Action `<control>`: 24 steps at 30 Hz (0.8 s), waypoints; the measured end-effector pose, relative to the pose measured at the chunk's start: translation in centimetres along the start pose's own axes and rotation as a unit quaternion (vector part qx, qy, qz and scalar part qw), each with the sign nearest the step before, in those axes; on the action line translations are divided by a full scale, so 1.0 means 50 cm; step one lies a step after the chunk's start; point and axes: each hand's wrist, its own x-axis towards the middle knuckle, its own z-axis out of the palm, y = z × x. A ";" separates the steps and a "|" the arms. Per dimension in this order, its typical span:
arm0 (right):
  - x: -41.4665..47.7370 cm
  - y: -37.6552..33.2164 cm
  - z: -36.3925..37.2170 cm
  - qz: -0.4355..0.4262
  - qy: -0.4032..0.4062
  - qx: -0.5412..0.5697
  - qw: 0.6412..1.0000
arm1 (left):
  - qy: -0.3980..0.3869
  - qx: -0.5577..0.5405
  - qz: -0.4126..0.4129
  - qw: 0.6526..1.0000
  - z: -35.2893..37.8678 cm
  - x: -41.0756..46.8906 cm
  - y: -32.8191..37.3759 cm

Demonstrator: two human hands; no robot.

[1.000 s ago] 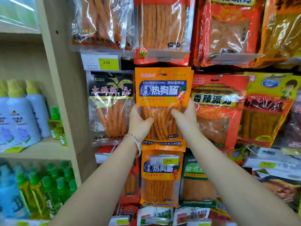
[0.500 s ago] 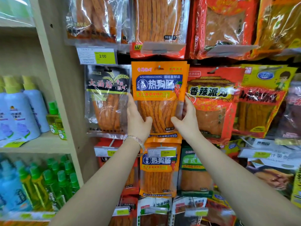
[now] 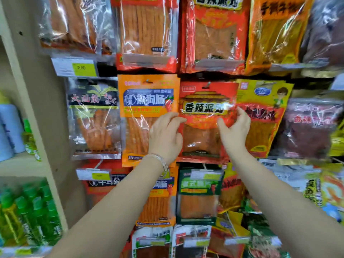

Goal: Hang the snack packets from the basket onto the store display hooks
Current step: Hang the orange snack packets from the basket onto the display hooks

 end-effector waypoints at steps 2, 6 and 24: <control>0.035 0.018 -0.013 0.060 -0.078 0.041 0.994 | 0.003 0.028 -0.013 1.000 0.021 0.013 0.016; 0.079 0.037 -0.020 0.144 -0.158 0.121 0.969 | 0.011 0.076 -0.094 0.993 0.051 0.021 0.020; 0.097 0.032 0.020 0.111 -0.171 0.218 0.954 | 0.021 0.113 -0.117 0.986 0.059 0.015 -0.010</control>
